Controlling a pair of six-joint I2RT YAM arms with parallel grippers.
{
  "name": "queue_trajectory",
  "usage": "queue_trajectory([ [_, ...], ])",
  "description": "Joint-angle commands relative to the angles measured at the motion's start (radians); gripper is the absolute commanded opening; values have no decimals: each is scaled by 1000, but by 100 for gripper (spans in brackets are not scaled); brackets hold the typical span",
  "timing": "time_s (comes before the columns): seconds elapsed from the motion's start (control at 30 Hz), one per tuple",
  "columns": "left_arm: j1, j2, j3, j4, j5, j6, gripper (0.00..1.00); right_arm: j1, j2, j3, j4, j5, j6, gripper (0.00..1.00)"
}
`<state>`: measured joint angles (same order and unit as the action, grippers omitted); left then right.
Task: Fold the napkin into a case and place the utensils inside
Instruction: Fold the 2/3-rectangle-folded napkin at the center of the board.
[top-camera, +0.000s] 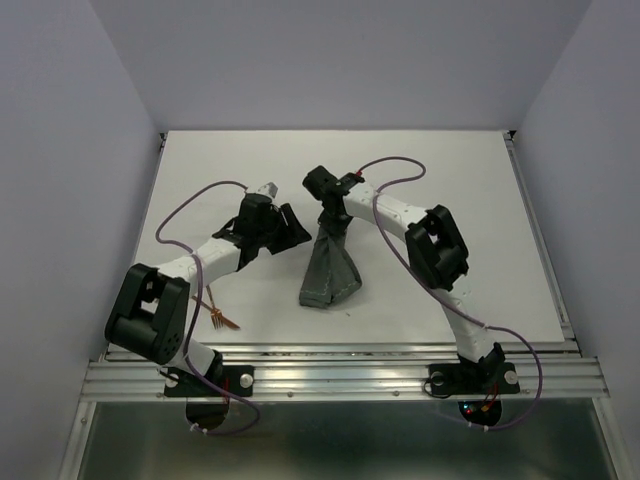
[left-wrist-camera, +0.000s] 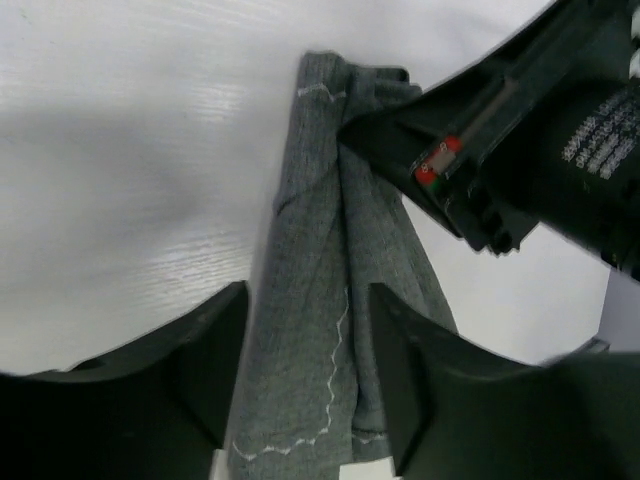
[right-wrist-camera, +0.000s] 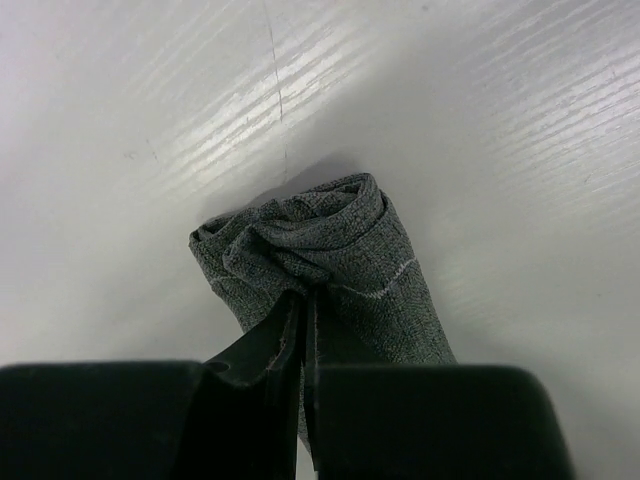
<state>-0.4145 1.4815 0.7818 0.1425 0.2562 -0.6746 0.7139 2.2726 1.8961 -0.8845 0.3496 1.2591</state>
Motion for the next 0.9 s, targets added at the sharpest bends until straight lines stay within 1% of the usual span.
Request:
queue_trajectory([
  [0.0, -23, -53, -18, -24, 52, 15, 70, -36, 148, 124, -300, 114, 60, 1],
  [0.03, -41, -56, -16, -38, 43, 17, 78, -36, 156, 130, -303, 109, 54, 1],
  [0.1, -62, -64, -26, -46, 26, 6, 83, -45, 151, 118, -292, 104, 52, 1],
  [0.13, -91, -69, -32, -46, 3, 1, 87, -57, 146, 107, -280, 100, 57, 1],
  [0.2, -127, -87, -44, -46, -30, -5, 87, -57, 133, 81, -265, 95, 57, 1],
  [0.23, -145, -96, -50, -46, -70, -9, 87, -68, 131, 80, -261, 94, 56, 1],
  [0.27, -196, -107, -61, -43, -101, -8, 87, -68, 130, 78, -261, 92, 54, 1],
  [0.33, -243, -144, -69, -43, -174, 4, 86, -79, 127, 78, -272, 94, 49, 1],
  [0.37, -292, -167, -73, -46, -199, 10, 85, -88, 125, 75, -272, 94, 48, 1],
  [0.4, -315, -179, -75, -50, -227, 16, 85, -88, 123, 72, -272, 94, 45, 1],
  [0.43, -338, -190, -73, -55, -289, 32, 85, -88, 117, 63, -269, 92, 40, 1],
  [0.53, -420, -217, -67, -78, -385, 49, 85, -108, 110, 49, -254, 86, 33, 1],
  [0.6, -463, -216, -50, -101, -440, 69, 86, -108, 104, 38, -249, 80, 28, 1],
  [0.63, -509, -208, -41, -110, -501, 76, 87, -108, 102, 37, -248, 78, 26, 1],
  [0.67, -530, -201, -21, -132, -529, 85, 88, -108, 102, 37, -246, 77, 25, 1],
  [0.73, -570, -167, 2, -141, -578, 93, 89, -117, 100, 37, -245, 74, 20, 1],
  [0.77, -613, -156, 10, -141, -619, 99, 91, -117, 100, 35, -248, 72, 19, 1],
  [0.83, -653, -119, 39, -141, -662, 109, 91, -117, 97, 32, -246, 72, 17, 1],
  [0.87, -693, -107, 60, -141, -702, 110, 91, -117, 96, 31, -245, 72, 16, 1],
])
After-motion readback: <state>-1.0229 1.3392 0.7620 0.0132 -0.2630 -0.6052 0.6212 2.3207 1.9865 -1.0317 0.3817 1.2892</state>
